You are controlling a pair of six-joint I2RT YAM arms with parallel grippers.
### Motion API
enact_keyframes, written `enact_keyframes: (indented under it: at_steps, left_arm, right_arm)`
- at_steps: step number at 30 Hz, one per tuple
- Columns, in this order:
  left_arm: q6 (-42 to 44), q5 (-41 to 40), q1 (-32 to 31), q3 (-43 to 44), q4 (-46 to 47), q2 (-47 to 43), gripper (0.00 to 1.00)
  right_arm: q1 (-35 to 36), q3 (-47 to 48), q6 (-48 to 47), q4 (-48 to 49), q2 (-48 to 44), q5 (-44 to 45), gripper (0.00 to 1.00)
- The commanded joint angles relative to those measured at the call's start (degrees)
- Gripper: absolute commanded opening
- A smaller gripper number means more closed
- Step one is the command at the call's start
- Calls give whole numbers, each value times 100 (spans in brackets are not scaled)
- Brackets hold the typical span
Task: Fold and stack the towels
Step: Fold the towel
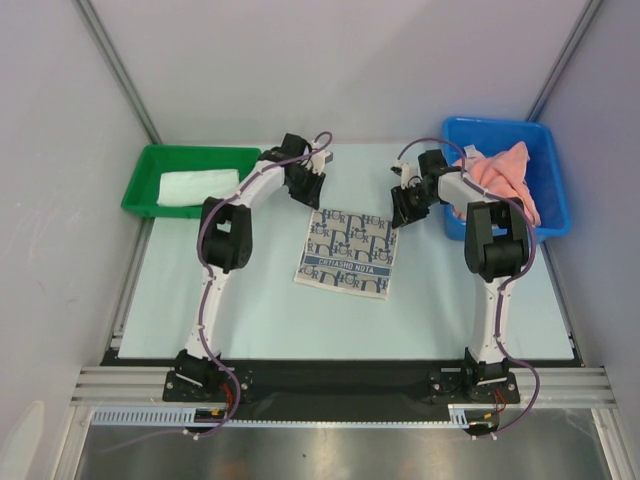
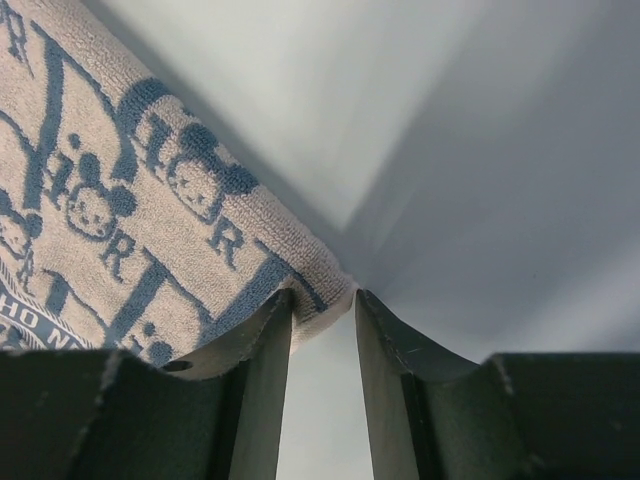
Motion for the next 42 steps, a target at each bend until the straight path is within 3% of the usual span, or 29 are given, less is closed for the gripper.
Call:
enact_keyframes:
  at_steps: [1, 2, 8, 13, 16, 20, 22, 24, 28, 30, 42]
  left_arm:
    - [53, 148, 26, 318, 129, 44, 36]
    - [62, 148, 26, 335, 129, 61, 41]
    - [123, 210, 26, 344, -11, 79, 43]
    - [167, 166, 26, 344, -108, 105, 41]
    - [185, 166, 26, 335, -152, 114, 31]
    - [202, 148, 26, 397, -187, 140, 6]
    - [220, 166, 26, 423, -213, 158, 0]
    - [194, 105, 26, 432, -196, 149, 0]
    - [115, -168, 34, 397, -143, 88, 0]
    - [18, -195, 78, 371, -64, -69, 0]
    - [-439, -862, 166, -139, 499, -1625, 0]
  right_arm:
    - [21, 262, -224, 59, 170, 5, 37]
    - [21, 270, -242, 41, 196, 14, 37]
    - [12, 323, -312, 6, 232, -48, 41]
    - [4, 437, -409, -20, 284, -249, 42]
    - [-14, 534, -505, -126, 390, -364, 41]
    - [-66, 665, -567, -178, 495, -452, 34]
    - [-93, 701, -594, -249, 539, -513, 33]
    - [-102, 710, -620, -249, 539, -584, 30]
    - [-93, 903, -655, -284, 583, -558, 6]
    - [-84, 1200, -673, -433, 575, -531, 0]
    - [83, 1009, -778, 278, -874, -119, 0]
